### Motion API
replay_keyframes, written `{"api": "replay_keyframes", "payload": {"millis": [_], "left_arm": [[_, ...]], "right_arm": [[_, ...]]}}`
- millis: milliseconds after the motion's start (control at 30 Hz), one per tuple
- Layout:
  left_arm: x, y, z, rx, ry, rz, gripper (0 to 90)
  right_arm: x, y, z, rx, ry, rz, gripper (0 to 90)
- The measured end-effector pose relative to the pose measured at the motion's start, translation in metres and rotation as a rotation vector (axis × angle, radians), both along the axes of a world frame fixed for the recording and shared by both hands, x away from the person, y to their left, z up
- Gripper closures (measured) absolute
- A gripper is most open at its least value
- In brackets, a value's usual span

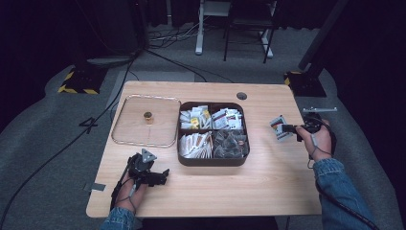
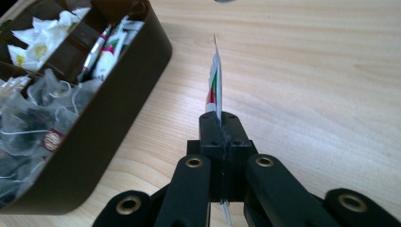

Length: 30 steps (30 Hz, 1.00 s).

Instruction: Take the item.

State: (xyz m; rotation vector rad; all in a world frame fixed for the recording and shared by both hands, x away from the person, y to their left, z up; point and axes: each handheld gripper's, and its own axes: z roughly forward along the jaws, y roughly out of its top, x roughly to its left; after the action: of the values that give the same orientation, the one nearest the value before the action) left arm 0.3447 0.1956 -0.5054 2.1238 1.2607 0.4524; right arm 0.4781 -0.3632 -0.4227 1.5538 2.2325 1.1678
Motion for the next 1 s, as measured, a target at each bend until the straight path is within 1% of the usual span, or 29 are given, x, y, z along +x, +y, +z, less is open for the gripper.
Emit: {"api": "replay_keyframes", "payload": {"millis": [33, 67, 100, 133, 267, 400, 433, 633, 733, 767, 800, 833, 867, 933, 967, 1000], "left_arm": [[0.0, 0.0, 0.0, 0.0, 0.0, 0.0, 0.1], [0.0, 0.0, 0.0, 0.0, 0.0, 0.0, 0.1], [0.0, 0.0, 0.0, 0.0, 0.0, 0.0, 0.1], [0.0, 0.0, 0.0, 0.0, 0.001, 0.0, 0.1], [0.0, 0.0, 0.0, -0.001, 0.0, 0.0, 0.1], [0.0, 0.0, 0.0, 0.0, 0.0, 0.0, 0.1], [0.0, 0.0, 0.0, 0.0, 0.0, 0.0, 0.1], [0.0, 0.0, 0.0, 0.0, 0.0, 0.0, 0.1], [0.0, 0.0, 0.0, 0.001, 0.0, -0.001, 0.1], [0.0, 0.0, 0.0, 0.0, 0.0, 0.0, 0.1], [0.0, 0.0, 0.0, 0.0, 0.0, 0.0, 0.1], [0.0, 0.0, 0.0, -0.001, 0.001, 0.001, 0.1], [0.0, 0.0, 0.0, 0.0, 0.0, 0.0, 0.1], [0.0, 0.0, 0.0, 0.0, 0.0, 0.0, 0.1], [0.0, 0.0, 0.0, 0.0, 0.0, 0.0, 0.1], [0.0, 0.0, 0.0, 0.0, 0.0, 0.0, 0.1]], "right_arm": [[0.0, 0.0, 0.0, 0.0, 0.0, 0.0, 89.9], [0.0, -0.002, -0.007, 0.002, 0.014, -0.006, 89.9], [0.0, -0.002, -0.007, 0.002, 0.014, -0.006, 89.9], [0.001, -0.003, -0.013, 0.006, 0.026, -0.008, 89.9], [0.0, -0.004, -0.022, 0.012, 0.045, -0.009, 89.9], [-0.001, -0.004, -0.026, 0.016, 0.058, -0.012, 89.8], [-0.001, -0.005, -0.03, 0.019, 0.069, -0.014, 89.7], [-0.002, -0.006, -0.033, 0.034, 0.079, -0.019, 89.1], [-0.002, -0.007, -0.034, 0.037, 0.082, -0.025, 87.0], [-0.002, -0.007, -0.034, 0.034, 0.081, -0.028, 84.3], [-0.002, -0.007, -0.034, 0.034, 0.081, -0.028, 84.3], [-0.002, -0.007, -0.035, 0.022, 0.076, -0.037, 78.6], [-0.003, -0.006, -0.034, -0.025, 0.036, -0.055, 62.5], [-0.003, -0.007, -0.033, -0.038, 0.01, -0.066, 52.3], [-0.003, -0.007, -0.033, -0.053, 0.001, -0.074, 48.9], [-0.003, -0.007, -0.033, -0.053, 0.001, -0.074, 48.9]]}}
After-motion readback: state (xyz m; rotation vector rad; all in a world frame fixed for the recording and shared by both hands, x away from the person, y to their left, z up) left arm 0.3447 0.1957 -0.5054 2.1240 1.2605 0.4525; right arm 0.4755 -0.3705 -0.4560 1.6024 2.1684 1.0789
